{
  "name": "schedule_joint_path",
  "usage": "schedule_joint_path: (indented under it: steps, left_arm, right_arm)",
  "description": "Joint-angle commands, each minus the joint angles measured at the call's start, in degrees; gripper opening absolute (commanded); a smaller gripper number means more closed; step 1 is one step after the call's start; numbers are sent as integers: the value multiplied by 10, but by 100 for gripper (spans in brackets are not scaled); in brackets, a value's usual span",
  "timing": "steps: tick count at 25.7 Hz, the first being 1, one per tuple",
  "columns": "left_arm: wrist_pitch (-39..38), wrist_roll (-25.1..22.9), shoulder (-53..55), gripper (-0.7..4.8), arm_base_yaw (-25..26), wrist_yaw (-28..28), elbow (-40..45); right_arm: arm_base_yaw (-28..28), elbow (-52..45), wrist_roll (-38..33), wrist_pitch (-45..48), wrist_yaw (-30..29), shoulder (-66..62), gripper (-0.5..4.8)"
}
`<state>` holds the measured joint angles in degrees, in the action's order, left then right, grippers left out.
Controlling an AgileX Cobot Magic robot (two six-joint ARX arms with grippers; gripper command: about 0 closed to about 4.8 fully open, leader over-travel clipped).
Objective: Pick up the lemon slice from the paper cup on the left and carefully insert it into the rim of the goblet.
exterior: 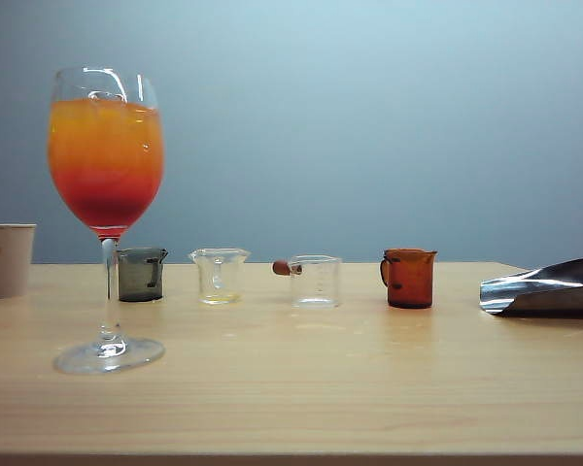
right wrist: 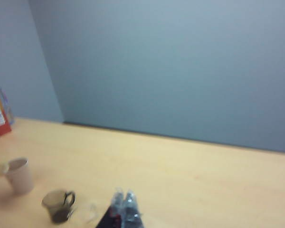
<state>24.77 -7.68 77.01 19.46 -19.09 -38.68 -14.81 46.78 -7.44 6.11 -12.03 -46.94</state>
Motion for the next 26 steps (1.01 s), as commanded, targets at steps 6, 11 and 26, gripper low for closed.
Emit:
schedule_joint_path:
  steps: [6,11,26]
  left_arm:
    - [51,-18,160,2,7,-46,-96]
    - [58,-24,195,363,7,-30,-128]
    - [106,-24,242,393,7,-28,-129]
  right_arm:
    - [-107,3,0,0,5,-74,-6]
    - [-144,3,0,7,26,-85,-6]
    - [-149,3,0,14,47,-99,-6]
